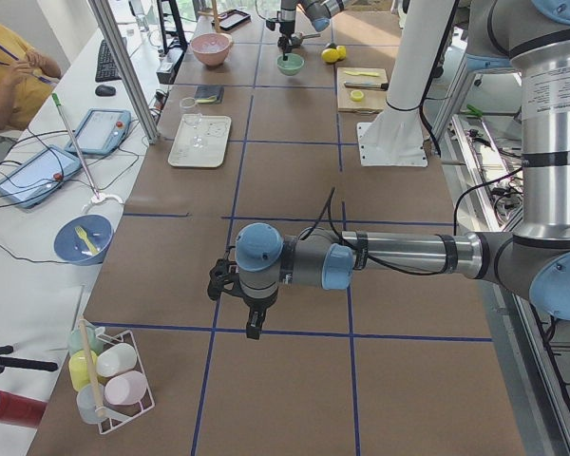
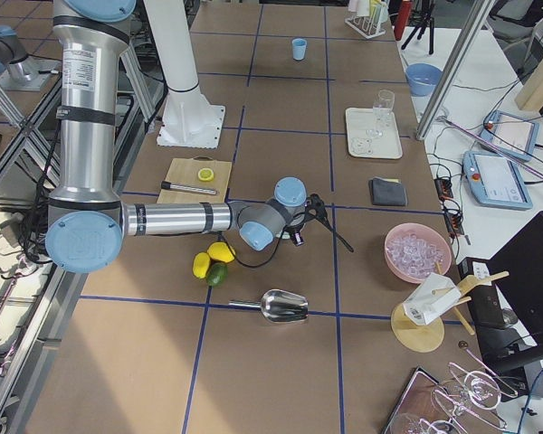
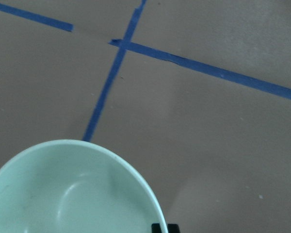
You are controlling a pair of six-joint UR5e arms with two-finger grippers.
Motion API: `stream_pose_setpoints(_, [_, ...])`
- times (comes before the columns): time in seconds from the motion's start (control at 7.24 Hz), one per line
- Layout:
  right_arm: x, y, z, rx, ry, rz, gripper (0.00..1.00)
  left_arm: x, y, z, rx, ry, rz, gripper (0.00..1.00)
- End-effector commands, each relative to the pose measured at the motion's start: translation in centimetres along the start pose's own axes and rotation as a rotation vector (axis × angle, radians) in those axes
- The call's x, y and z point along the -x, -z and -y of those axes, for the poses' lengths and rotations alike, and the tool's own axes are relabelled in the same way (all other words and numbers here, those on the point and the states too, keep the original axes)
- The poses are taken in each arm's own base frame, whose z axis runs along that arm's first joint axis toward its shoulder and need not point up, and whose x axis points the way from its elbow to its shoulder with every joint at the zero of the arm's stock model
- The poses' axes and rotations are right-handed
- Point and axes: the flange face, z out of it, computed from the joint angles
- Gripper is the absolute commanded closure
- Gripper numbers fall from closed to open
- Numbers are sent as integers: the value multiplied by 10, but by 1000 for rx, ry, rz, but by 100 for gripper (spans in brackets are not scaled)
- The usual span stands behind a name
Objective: Pour ice into bowl
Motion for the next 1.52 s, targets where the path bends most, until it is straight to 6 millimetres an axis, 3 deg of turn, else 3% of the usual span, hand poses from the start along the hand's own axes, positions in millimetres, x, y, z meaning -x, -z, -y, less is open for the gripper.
stream_pose_setpoints(0.0, [120, -8, 51, -28, -127, 135, 100, -1, 1, 0, -2, -2, 0, 0])
stream_pose_setpoints(0.14, [196, -21, 83, -11, -180, 176, 100, -2, 2, 1, -4, -4, -1, 0])
stream_pose_setpoints(0.28, [259, -30, 110, -20, -195, 152, 100, -2, 2, 1, -5, -5, -3, 0])
stream_pose_setpoints(0.41, [341, -52, 124, -12, -232, 92, 100, -3, 2, 1, -5, -5, -4, 0])
stream_pose_setpoints(0.55, [408, -59, 140, -31, -254, 17, 100, -2, 2, 1, -4, -4, -4, 0])
stream_pose_setpoints(0.69, [457, -85, 154, -6, -272, -12, 100, -3, 2, 1, -5, -5, -6, 0])
stream_pose_setpoints(0.83, [511, -125, 174, 5, -310, -49, 100, -3, 2, 1, -5, -5, -6, 0])
stream_pose_setpoints(0.97, [558, -158, 190, -18, -305, -102, 100, -3, 2, 1, -5, -5, -6, 0])
stream_pose_setpoints(1.1, [587, -178, 193, -9, -312, -131, 100, -3, 2, 1, -5, -5, -6, 0])
stream_pose_setpoints(1.38, [598, -192, 186, 5, -304, -138, 100, -2, 2, 1, -4, -4, -6, 0])
